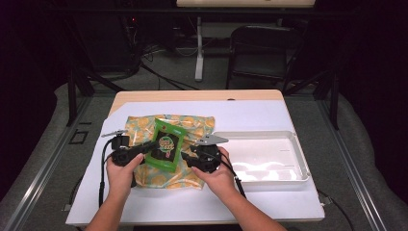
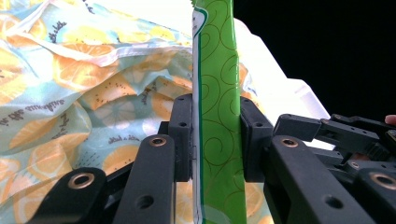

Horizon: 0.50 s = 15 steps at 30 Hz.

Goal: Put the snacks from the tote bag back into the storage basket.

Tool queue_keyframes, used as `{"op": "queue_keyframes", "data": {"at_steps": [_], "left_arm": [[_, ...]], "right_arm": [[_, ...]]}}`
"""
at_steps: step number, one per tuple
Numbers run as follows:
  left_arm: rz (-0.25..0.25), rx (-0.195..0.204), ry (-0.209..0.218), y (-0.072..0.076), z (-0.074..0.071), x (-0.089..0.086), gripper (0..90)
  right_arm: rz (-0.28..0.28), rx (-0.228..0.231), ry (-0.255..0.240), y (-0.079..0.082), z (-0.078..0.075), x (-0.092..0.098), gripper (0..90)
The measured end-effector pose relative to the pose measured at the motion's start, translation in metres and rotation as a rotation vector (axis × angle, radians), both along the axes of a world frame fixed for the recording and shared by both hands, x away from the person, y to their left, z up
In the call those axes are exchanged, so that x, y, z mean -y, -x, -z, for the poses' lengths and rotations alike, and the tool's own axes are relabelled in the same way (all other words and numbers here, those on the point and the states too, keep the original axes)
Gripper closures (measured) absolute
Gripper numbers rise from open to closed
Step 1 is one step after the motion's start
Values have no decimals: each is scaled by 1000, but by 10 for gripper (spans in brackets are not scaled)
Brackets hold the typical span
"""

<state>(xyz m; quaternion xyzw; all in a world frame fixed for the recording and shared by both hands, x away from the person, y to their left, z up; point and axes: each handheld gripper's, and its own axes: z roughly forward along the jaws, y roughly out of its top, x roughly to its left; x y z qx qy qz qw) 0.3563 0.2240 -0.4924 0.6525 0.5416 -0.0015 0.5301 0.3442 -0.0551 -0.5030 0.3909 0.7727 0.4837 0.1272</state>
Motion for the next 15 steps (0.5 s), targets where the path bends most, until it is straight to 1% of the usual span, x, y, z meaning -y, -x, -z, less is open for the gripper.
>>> {"op": "queue_keyframes", "data": {"at_steps": [3,9,11,12,15], "left_arm": [[-3,10,-2,1,-3,0,715],[-5,20,8,3,-5,0,715],[-4,22,8,3,-6,0,715],[-5,24,11,4,-7,0,715],[-3,27,7,4,-8,-1,715]], "right_arm": [[2,5,-8,1,-2,1,551],[1,13,-17,2,-8,3,548],[8,18,-30,2,-9,4,545],[1,18,-23,2,-10,6,542],[4,20,-27,3,-12,6,541]]}}
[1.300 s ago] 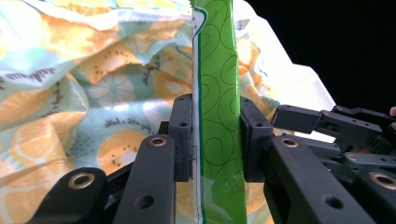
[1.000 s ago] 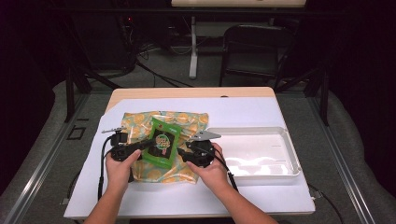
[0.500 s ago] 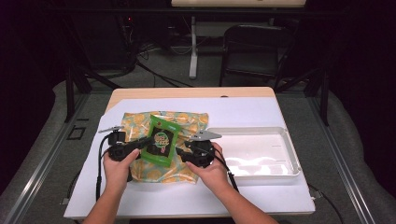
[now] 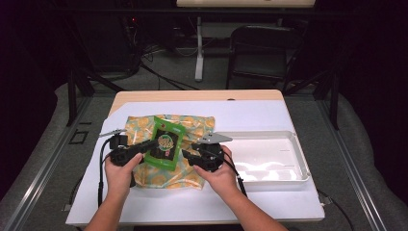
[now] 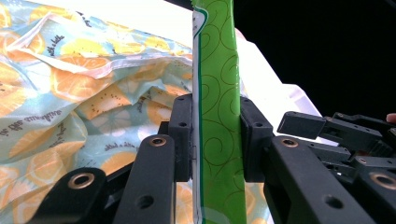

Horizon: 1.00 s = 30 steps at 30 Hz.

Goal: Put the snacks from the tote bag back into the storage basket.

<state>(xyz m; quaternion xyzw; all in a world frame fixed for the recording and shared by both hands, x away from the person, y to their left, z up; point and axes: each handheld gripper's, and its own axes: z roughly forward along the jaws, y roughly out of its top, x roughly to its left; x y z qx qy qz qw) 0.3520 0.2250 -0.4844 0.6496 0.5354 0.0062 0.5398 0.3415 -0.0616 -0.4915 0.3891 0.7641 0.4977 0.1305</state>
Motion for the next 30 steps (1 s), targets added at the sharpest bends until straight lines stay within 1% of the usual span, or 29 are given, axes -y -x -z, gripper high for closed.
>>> {"op": "queue_keyframes", "data": {"at_steps": [1,3,5,7,8,11,16,17,19,20,21,22,23,24,25,26,27,30], "left_arm": [[-3,5,0,0,-1,0,715],[-1,17,4,2,-4,0,715],[2,18,2,3,-6,0,715],[1,35,8,5,-10,1,715],[1,35,8,5,-10,1,715],[6,54,10,8,-15,1,715],[6,72,13,10,-18,2,715],[7,77,12,11,-19,2,715],[10,87,9,13,-21,3,715],[10,90,10,13,-22,4,715],[13,102,14,14,-24,5,715],[13,102,14,14,-24,5,715],[18,117,13,16,-26,6,715],[18,117,13,16,-26,6,715],[19,121,14,17,-27,7,715],[30,129,16,18,-28,8,715],[35,140,21,19,-29,10,715],[46,146,20,20,-30,12,715]], "right_arm": [[1,4,-8,0,-1,1,540],[1,5,-7,1,-3,2,537],[3,11,-14,1,-4,3,533],[1,16,-18,1,-6,4,531],[1,16,-18,1,-6,4,531],[2,18,-31,2,-9,5,525],[-8,20,-26,1,-9,6,518],[-14,18,-23,1,-9,7,516],[-22,18,-32,1,-9,6,514],[-29,16,-40,2,-9,6,514],[-48,9,-57,2,-10,6,515],[-57,10,-65,3,-10,5,515],[-68,8,-70,3,-11,6,514],[-68,8,-70,3,-11,6,514],[-74,8,-85,4,-11,6,513],[-74,8,-85,4,-11,6,513],[-88,-3,-94,4,-12,7,505],[-96,-11,-98,4,-12,8,500]]}}
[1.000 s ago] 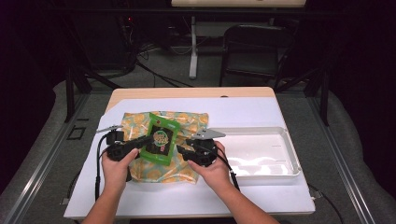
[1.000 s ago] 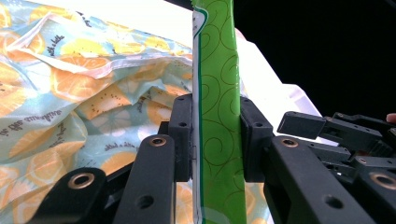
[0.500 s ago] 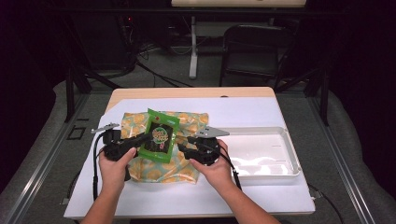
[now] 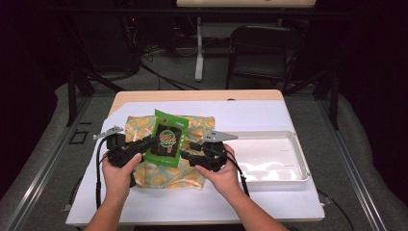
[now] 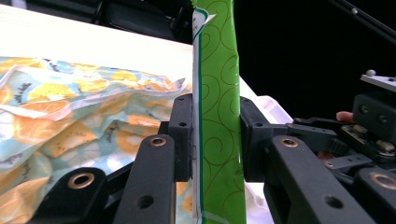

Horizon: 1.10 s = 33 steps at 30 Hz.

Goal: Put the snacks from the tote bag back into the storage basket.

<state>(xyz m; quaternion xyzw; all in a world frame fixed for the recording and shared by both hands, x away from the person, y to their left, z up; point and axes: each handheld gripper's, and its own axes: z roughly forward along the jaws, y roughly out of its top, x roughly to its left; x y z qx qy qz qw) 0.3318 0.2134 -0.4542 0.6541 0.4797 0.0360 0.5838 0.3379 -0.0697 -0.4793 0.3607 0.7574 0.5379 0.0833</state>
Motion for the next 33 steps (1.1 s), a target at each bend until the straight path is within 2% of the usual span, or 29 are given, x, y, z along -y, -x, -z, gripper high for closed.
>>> {"op": "queue_keyframes", "data": {"at_steps": [8,17,23,33], "left_arm": [[26,16,-2,3,-3,8,715],[63,19,0,2,-3,19,715],[100,36,3,2,-5,27,715],[129,41,6,0,-5,37,714]], "right_arm": [[-22,-8,-42,1,-1,2,483],[-13,-40,-84,-1,0,11,464],[-11,-58,-109,-1,1,18,461],[0,-67,-138,1,2,25,446]]}}
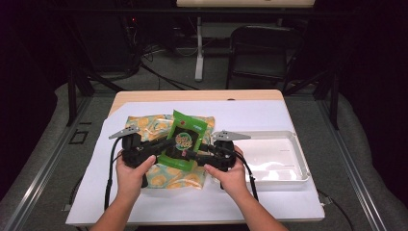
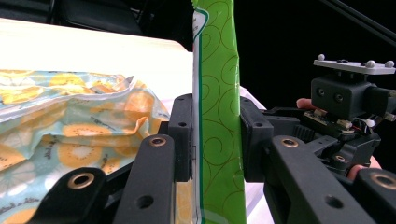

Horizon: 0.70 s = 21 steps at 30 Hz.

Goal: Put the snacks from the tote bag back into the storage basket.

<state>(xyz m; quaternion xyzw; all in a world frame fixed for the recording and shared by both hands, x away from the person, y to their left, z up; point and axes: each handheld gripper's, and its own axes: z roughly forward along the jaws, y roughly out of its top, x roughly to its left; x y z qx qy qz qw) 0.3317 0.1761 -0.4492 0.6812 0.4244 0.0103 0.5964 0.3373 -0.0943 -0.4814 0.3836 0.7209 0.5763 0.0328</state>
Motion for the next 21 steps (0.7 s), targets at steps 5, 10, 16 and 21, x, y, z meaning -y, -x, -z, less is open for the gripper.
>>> {"op": "queue_keyframes", "data": {"at_steps": [5,10,16,21], "left_arm": [[23,5,1,-2,1,4,714],[41,10,-5,-3,2,8,713],[37,13,-3,-3,3,11,713],[39,17,-18,-4,5,13,713]], "right_arm": [[1,-8,-4,0,1,5,437],[13,-17,-17,0,2,8,432],[20,-26,-25,1,2,11,433],[22,-44,-24,-1,2,13,442]]}}
